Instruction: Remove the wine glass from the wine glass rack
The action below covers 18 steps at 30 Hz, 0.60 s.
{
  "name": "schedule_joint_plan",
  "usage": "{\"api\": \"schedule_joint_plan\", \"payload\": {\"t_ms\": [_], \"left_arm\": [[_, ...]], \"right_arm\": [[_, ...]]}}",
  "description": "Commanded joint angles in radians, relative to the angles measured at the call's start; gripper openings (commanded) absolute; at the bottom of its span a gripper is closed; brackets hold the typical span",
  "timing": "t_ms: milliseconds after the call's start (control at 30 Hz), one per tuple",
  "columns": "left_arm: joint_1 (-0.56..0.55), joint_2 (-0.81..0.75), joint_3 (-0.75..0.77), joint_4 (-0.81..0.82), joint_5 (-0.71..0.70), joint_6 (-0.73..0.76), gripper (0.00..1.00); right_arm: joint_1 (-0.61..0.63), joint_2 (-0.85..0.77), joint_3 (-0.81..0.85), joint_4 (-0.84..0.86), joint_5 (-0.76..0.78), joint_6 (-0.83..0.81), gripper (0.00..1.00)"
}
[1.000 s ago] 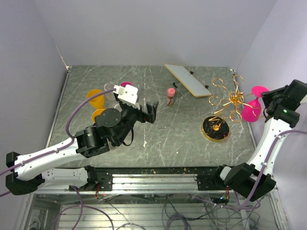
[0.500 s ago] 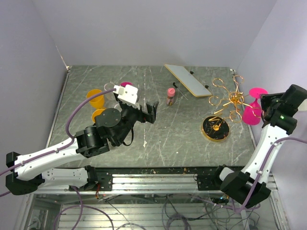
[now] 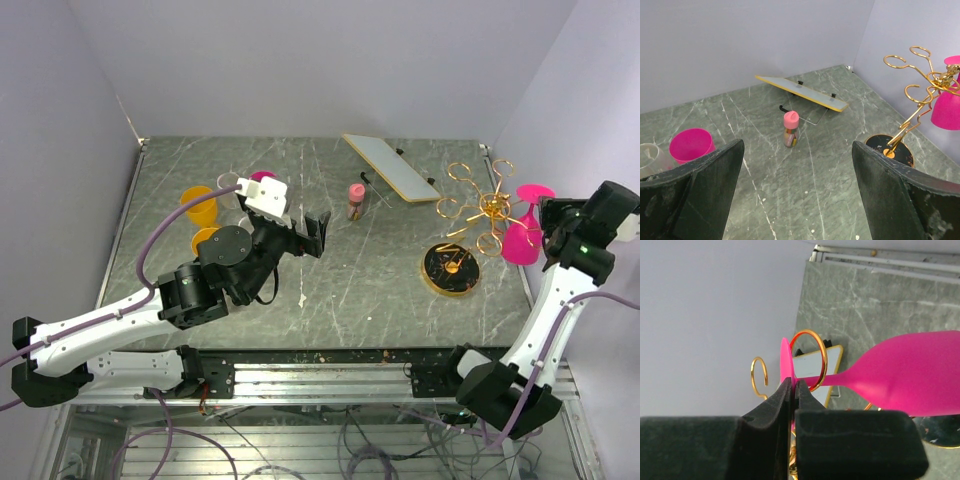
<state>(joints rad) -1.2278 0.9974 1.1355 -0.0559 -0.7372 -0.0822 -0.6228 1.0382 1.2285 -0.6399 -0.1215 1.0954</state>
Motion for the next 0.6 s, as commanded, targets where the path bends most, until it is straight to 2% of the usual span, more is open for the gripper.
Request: {"api": "schedule_joint_plan", "payload": {"t_ms": [0,133,367,567], "left_arm": [[-0.006,-0.017,-0.003,0.040,-0.001,-0.005,0.99],[-0.006,-0.018,-0.003,0.039,-0.004,-0.005,0.99],[-0.006,-0.022,-0.003,0.038,0.002,-0.009,0.99],[-0.006,-0.022,-0.005,0.038,-0.002,-0.013,0.99]], "right_arm": [[-0.006,-0.028,-0.071,0.059,-0.056,0.113,0.00],[-0.006,-0.049,-0.094,0.079,-0.091,0.171,0.00],[-0.006,-0.073,-0.053,-0.033,-0.021,0.196,0.00],[-0.006,-0.091,-0.047,-0.054,0.026,0.217,0.00]]}}
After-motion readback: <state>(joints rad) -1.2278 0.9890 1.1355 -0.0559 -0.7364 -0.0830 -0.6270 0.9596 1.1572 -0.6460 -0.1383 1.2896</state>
